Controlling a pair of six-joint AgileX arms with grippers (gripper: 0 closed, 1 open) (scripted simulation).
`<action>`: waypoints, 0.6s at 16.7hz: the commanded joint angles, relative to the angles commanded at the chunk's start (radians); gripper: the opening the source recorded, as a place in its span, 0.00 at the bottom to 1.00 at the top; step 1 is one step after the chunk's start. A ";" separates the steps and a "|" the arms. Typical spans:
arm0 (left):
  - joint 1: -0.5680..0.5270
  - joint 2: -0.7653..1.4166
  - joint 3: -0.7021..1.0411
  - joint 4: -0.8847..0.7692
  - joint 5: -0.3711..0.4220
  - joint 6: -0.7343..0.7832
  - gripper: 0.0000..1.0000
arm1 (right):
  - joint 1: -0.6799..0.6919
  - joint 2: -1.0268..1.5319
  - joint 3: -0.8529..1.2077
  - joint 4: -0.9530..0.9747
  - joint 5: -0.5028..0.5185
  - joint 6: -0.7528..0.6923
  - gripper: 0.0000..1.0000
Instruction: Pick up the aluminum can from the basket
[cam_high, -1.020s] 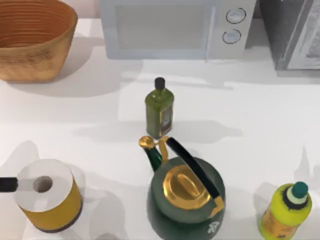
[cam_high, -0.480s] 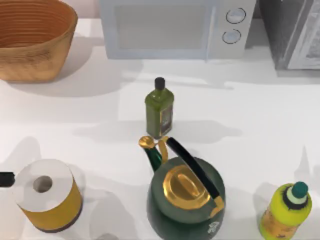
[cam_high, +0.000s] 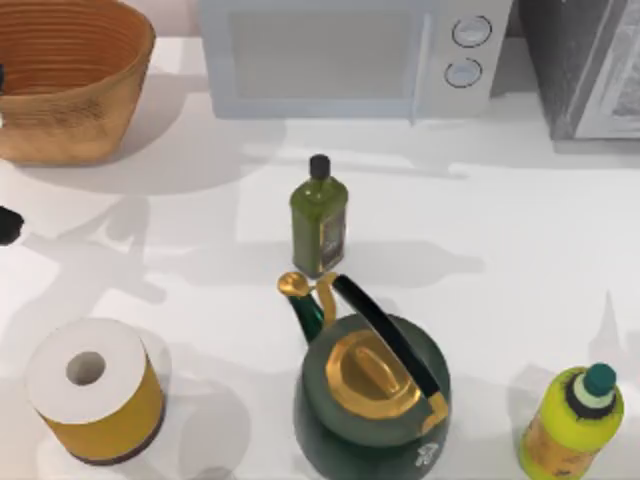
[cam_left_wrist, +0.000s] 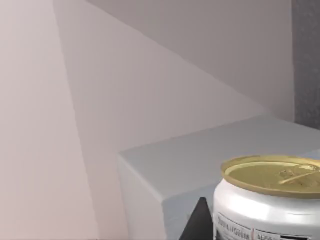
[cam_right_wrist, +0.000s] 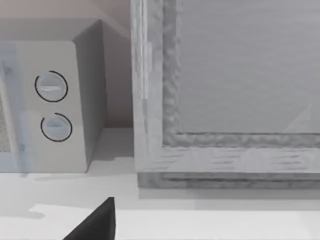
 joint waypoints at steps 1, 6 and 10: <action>-0.005 0.116 0.057 0.059 0.077 0.007 0.00 | 0.000 0.000 0.000 0.000 0.000 0.000 1.00; -0.041 0.745 0.320 0.358 0.464 0.032 0.00 | 0.000 0.000 0.000 0.000 0.000 0.000 1.00; -0.071 1.234 0.483 0.573 0.723 0.036 0.00 | 0.000 0.000 0.000 0.000 0.000 0.000 1.00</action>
